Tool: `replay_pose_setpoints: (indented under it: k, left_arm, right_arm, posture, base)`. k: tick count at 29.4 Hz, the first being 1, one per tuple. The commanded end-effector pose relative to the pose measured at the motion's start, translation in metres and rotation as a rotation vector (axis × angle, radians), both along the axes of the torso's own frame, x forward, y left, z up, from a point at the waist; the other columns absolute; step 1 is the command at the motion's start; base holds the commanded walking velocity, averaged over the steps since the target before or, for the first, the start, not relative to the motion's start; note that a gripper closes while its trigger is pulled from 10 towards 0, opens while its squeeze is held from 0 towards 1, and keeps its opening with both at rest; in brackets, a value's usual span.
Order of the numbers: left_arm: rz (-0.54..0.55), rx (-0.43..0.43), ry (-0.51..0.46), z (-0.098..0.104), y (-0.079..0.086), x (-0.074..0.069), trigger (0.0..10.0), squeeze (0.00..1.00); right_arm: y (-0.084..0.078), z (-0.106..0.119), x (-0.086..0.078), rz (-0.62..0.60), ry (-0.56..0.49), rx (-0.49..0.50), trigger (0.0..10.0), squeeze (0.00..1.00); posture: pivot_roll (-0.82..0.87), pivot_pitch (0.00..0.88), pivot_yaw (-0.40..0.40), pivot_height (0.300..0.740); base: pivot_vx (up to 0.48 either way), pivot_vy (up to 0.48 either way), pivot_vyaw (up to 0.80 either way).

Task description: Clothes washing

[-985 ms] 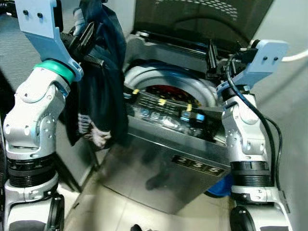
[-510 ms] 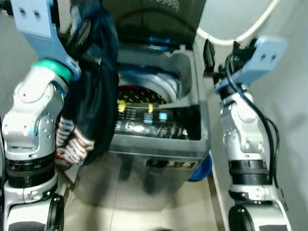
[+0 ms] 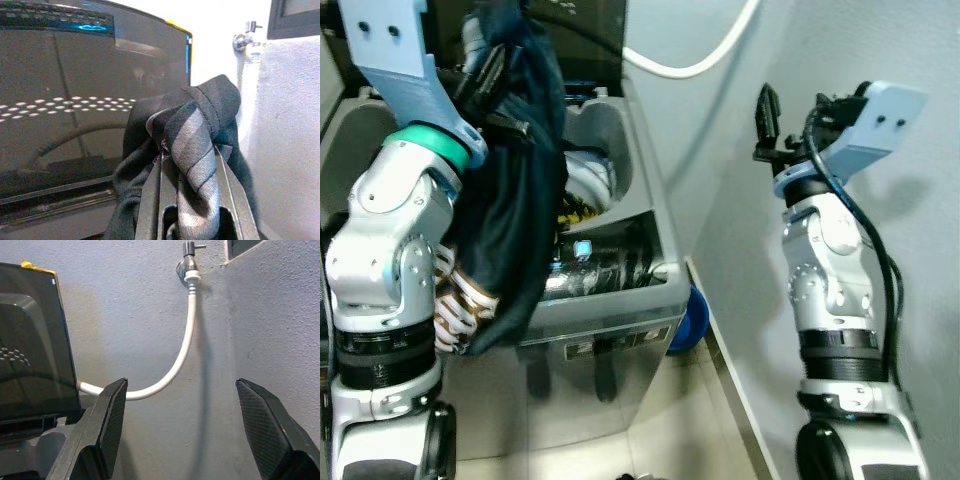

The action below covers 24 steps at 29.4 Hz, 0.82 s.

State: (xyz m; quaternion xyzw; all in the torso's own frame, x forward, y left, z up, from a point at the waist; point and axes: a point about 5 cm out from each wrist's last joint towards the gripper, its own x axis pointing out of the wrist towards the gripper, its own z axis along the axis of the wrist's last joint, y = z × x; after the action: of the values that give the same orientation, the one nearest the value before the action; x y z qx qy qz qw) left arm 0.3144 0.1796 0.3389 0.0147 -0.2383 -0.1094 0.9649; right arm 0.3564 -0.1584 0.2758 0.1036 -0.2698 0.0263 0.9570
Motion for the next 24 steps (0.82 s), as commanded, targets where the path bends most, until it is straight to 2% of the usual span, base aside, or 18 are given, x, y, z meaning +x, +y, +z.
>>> replay_pose_setpoints:
  k: [1,5,11,17,24]
  left_arm:
    - [0.005,-0.003,-0.027,0.005,0.0027,-0.0028,10.0,0.0]
    - [0.02,0.022,-0.034,0.0043,0.0034,-0.0027,10.0,0.0]
    - [0.016,0.007,-0.02,0.0029,0.0021,-0.0016,10.0,0.0]
    - [0.017,0.01,-0.003,0.0012,0.0024,-0.0006,10.0,0.0]
    - [0.029,0.036,-0.01,0.001,0.0021,-0.0006,10.0,0.0]
  right_arm:
    - [0.0041,-0.0031,0.0008,0.01,0.01,-0.006,10.0,0.0]
    - [0.0058,-0.0034,0.0006,0.018,0.009,-0.012,10.0,0.0]
    - [0.0063,-0.0033,0.0001,0.019,0.008,-0.01,10.0,0.0]
    - [0.0068,-0.0036,-0.0003,0.021,0.008,-0.011,10.0,0.0]
    - [0.0077,-0.0039,-0.0006,0.024,0.008,-0.01,10.0,0.0]
  posture:
    - [0.09,0.011,-0.02,0.74]
    - [0.09,0.011,-0.018,0.74]
    - [0.09,0.013,-0.017,0.74]
    - [0.09,0.015,-0.017,0.74]
    - [0.09,0.019,-0.016,0.74]
  base:
    - [0.0,0.48,0.0]
    - [0.0,0.0,0.0]
    - [0.0,0.0,0.0]
    - [0.0,0.48,0.0]
    - [0.0,0.0,0.0]
